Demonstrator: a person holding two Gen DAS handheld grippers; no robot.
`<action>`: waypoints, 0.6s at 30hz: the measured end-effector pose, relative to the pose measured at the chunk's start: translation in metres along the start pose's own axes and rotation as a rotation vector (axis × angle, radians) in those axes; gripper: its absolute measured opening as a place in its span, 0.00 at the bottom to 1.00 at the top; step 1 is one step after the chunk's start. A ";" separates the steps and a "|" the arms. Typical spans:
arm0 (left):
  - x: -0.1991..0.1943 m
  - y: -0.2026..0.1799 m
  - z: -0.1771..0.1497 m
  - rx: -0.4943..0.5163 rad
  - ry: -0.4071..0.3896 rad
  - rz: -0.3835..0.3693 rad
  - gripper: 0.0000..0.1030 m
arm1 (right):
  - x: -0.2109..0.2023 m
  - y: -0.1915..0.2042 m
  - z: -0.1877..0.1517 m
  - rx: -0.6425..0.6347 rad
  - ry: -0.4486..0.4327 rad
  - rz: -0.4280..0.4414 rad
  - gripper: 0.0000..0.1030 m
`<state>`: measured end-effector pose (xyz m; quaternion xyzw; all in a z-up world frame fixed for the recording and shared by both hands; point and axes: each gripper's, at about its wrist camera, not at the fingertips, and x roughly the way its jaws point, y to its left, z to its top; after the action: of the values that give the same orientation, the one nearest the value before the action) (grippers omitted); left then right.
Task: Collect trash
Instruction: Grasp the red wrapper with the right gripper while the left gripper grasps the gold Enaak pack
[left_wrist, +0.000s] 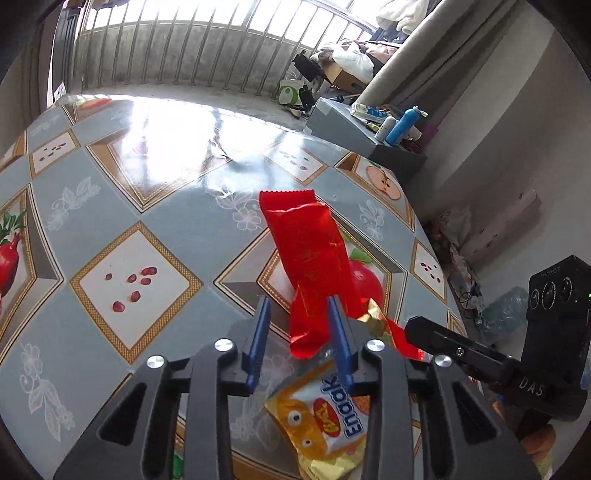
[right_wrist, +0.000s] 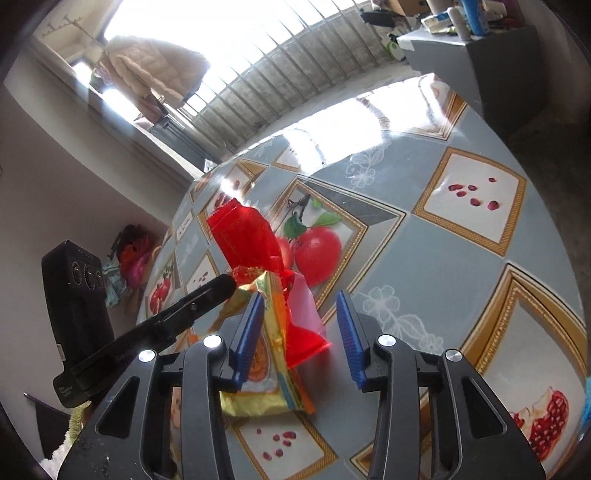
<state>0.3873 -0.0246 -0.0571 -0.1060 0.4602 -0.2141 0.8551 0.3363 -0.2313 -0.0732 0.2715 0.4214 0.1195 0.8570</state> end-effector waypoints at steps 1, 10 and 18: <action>0.003 0.001 0.000 -0.003 0.010 0.002 0.19 | 0.002 -0.002 0.003 0.009 0.003 0.004 0.30; -0.002 -0.015 -0.016 0.055 0.048 0.026 0.09 | 0.016 0.005 -0.002 0.026 0.041 0.009 0.01; -0.046 -0.023 -0.077 0.061 0.131 -0.044 0.08 | -0.027 0.015 -0.052 0.008 0.089 0.032 0.00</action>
<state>0.2944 -0.0220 -0.0568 -0.0755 0.5059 -0.2532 0.8212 0.2792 -0.2120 -0.0731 0.2762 0.4553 0.1436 0.8341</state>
